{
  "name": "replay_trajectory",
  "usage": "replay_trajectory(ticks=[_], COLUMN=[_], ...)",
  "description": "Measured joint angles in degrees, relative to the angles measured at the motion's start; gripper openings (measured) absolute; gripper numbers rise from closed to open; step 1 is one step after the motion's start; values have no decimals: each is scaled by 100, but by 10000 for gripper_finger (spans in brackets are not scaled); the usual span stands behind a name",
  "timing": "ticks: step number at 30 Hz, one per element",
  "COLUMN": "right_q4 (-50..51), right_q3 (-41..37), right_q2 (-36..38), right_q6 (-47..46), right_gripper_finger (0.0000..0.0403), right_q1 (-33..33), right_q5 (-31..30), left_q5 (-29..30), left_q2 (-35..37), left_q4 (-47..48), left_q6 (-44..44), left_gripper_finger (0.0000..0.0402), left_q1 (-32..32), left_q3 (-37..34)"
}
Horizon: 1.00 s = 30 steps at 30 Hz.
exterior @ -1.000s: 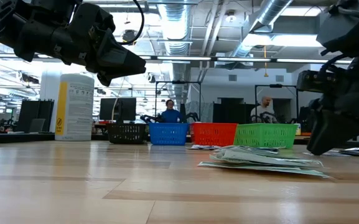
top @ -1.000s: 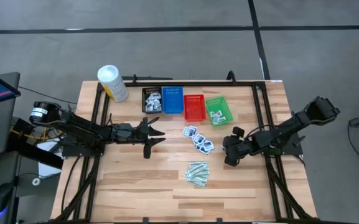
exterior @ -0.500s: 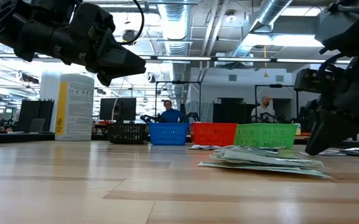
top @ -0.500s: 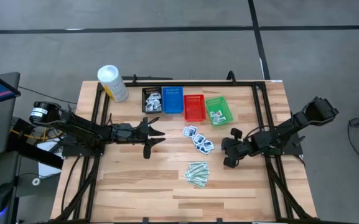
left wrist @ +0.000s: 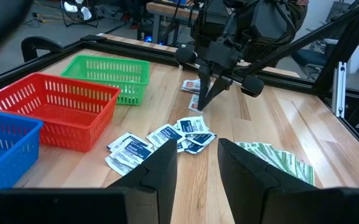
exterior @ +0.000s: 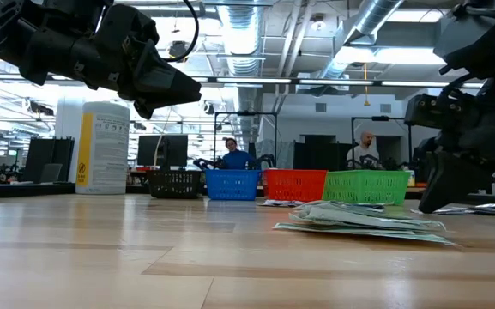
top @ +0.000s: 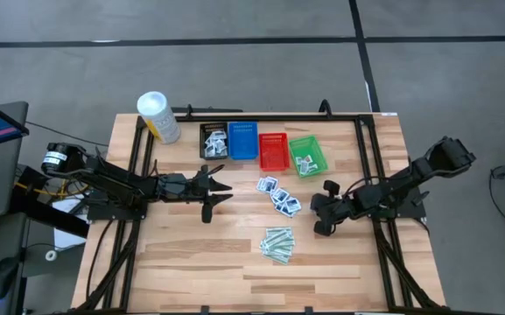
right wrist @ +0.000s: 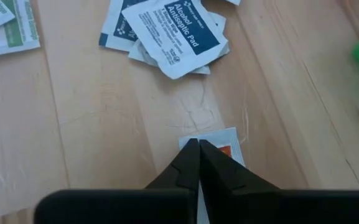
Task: Pick & Place First Aid Supplies
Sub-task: Put the orange pad into the green bin
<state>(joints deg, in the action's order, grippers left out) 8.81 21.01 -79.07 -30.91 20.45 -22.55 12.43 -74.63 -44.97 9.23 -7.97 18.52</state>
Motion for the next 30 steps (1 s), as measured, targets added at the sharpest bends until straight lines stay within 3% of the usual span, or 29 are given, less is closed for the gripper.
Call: replay_trajectory(ticks=[13,20,30], right_q4=[-193,-98,-68], right_q3=[70,397,259], right_q2=[-2,-26,3], right_q6=[135,694,337], right_gripper_finger=[99,105,105], right_q1=[54,176,-39], right_q5=[-16,49,33], left_q5=[0,-2,-4], left_q2=[0,0,-1], left_q4=[2,2,16], left_q6=[0,0,0], left_gripper_finger=[116,116,116], left_q1=[0,0,0], left_q3=[0,0,0])
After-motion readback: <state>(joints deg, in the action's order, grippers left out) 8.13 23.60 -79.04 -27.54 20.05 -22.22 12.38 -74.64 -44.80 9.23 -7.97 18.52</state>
